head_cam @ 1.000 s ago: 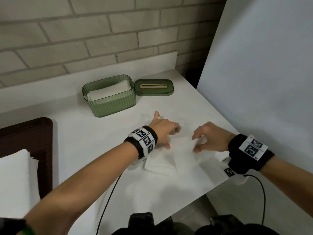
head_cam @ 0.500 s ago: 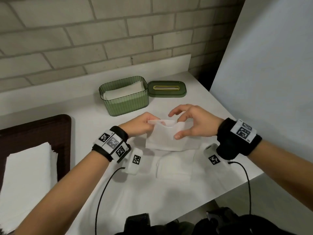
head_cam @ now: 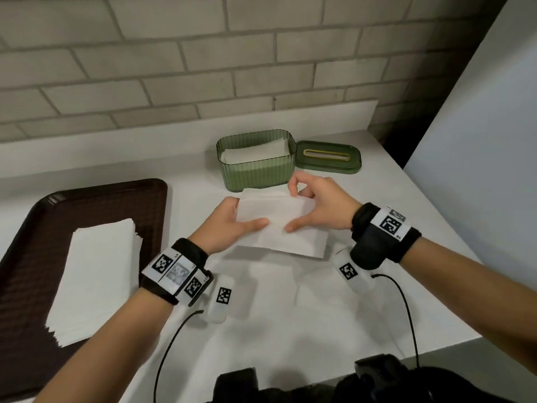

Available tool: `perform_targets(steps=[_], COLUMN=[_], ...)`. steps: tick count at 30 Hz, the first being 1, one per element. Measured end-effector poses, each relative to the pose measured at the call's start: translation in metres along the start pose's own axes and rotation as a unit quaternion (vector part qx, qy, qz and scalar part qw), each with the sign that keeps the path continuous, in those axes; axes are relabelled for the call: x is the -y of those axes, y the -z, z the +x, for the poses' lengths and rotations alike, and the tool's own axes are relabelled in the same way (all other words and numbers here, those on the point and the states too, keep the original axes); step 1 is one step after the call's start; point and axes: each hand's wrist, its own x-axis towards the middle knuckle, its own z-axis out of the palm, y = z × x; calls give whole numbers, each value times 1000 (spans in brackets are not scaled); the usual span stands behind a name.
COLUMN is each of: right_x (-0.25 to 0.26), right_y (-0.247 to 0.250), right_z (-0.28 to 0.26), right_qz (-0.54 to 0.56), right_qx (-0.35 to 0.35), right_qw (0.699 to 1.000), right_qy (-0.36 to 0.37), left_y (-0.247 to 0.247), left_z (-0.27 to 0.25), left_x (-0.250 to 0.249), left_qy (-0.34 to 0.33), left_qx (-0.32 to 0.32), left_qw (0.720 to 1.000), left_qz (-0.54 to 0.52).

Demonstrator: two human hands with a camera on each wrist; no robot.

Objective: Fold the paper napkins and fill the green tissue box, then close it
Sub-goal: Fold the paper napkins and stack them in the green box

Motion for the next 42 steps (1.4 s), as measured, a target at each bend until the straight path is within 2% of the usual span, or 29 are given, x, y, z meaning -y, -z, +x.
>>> perform_targets(steps=[3,6,9,11,13,15,18,22,25,28,29,31,33,35,38,40,42], right_x=[3,4,-4,-14,-20,-22,-22,-17,-22,-33,-37,-50,-65,-78,-86,-85,-88], right_y=[2,-2,-14,-26,-36,-39,-34,-29,-4,28,34,33,20,6,-7,-12,-17], right_z=[10,16,19,19,19,19,23,24,11,-17,-29,-55,-83,-102,-110,-107,-107], right_qz=[-42,-88,-112,-125,-155,-194,-198,-183,-147,-148,-150,-157,-166,-191,-265,-309,-311], right_qx=[11,24,44,62,96,114,96,113,45,-22,-12,64,170,243,247,213,178], right_qw=[999,994,992,990,983,974,975,976,988,988,988,984,970,950,932,927,933], right_qy=[17,52,34,9,-23,-40,-29,-13,-26,-36,-44,-52,-51,-41,-16,12,39], left_y=[9,16,18,16,11,6,2,-4,10,32,36,37,33,28,19,12,7], left_z=[-11,-19,-25,-26,-26,-24,-18,-11,-16,-36,-45,-62,-76,-84,-88,-89,-89], left_x=[9,21,26,29,32,35,36,37,35,33,34,39,47,55,61,62,64], left_qy=[6,13,19,44,78,82,78,72,95,155,179,225,262,287,299,293,285], left_qx=[-59,-101,-128,-103,-72,-58,-68,-64,-96,-119,-114,-93,-78,-74,-70,-76,-94], left_qw=[998,989,935,912,908,911,915,920,945,976,977,969,959,951,939,930,932], left_qz=[-12,104,331,394,406,400,389,379,298,90,34,-42,-75,-86,-154,-208,-203])
